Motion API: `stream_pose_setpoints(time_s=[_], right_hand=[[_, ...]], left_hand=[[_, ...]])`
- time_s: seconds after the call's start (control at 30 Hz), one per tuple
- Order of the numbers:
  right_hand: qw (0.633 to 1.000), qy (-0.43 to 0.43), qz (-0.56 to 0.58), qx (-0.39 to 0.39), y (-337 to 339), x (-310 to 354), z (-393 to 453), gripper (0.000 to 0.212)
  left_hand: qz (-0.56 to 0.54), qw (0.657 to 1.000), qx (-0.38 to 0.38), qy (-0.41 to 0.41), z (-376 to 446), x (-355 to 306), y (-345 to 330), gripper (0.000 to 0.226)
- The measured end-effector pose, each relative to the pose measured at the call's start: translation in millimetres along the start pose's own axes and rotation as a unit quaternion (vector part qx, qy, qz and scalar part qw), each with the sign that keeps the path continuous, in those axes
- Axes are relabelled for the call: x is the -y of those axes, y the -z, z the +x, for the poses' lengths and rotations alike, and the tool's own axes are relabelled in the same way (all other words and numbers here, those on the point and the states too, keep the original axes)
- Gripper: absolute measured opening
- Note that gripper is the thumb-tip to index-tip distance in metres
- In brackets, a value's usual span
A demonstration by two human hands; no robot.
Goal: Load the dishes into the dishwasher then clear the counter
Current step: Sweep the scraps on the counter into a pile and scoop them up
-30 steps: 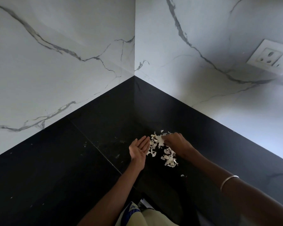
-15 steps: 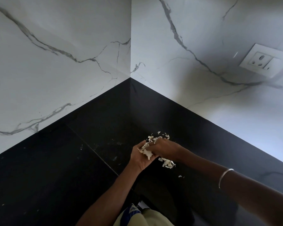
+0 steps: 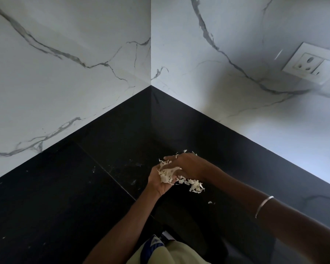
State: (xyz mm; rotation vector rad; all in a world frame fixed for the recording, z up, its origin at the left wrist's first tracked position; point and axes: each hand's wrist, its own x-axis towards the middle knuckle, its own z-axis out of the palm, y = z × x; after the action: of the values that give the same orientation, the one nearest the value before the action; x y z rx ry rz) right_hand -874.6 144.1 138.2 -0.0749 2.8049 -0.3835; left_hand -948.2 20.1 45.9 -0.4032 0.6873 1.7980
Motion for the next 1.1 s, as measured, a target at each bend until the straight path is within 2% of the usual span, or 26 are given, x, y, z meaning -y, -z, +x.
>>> stream_pose_setpoints(time_s=[0.1, 0.2, 0.3, 0.37, 0.43, 0.5, 0.57, 0.63, 0.73, 0.83, 0.93, 1.1], right_hand=[[0.999, -0.022, 0.042, -0.027, 3, -5, -3, 0.048], [0.984, -0.047, 0.119, -0.127, 2, -17, -12, 0.037], [0.938, -0.111, 0.177, -0.277, -17, -36, -30, 0.028], [0.911, -0.168, 0.202, -0.317, -39, -47, -49, 0.027], [0.906, -0.226, 0.209, -0.292, -68, -49, -68, 0.036], [0.915, -0.253, 0.189, -0.250, -101, -36, -87, 0.062], [0.933, -0.231, 0.139, -0.238, -130, -12, -99, 0.088], [0.953, -0.198, 0.082, -0.215, -152, 11, -100, 0.098], [0.972, -0.161, 0.024, -0.170, -161, 22, -73, 0.091], [0.973, -0.149, -0.020, -0.174, -153, 19, -35, 0.071], [0.973, -0.143, -0.059, -0.169, -145, 8, -9, 0.063], [0.954, -0.230, -0.018, -0.189, -138, 4, 10, 0.065]], left_hand=[[-0.016, 1.000, 0.005, 0.004, 0, -4, -2, 0.039], [-0.040, 0.999, 0.012, 0.018, -1, -7, -2, 0.043], [-0.061, 0.997, 0.031, 0.045, -5, -13, 2, 0.058], [-0.064, 0.996, 0.039, 0.049, -6, -18, 6, 0.061], [-0.060, 0.996, 0.050, 0.043, -5, -25, 8, 0.062], [-0.056, 0.997, 0.048, 0.029, -8, -33, 11, 0.062], [-0.051, 0.998, 0.038, 0.015, -10, -41, 15, 0.062], [-0.037, 0.999, 0.023, 0.004, -10, -48, 24, 0.062], [-0.032, 0.999, 0.005, -0.011, -10, -58, 35, 0.061], [-0.041, 0.999, -0.011, -0.020, -8, -65, 43, 0.062], [-0.039, 0.998, -0.017, -0.037, -11, -73, 47, 0.060], [-0.068, 0.996, -0.025, -0.052, -17, -82, 56, 0.060]])
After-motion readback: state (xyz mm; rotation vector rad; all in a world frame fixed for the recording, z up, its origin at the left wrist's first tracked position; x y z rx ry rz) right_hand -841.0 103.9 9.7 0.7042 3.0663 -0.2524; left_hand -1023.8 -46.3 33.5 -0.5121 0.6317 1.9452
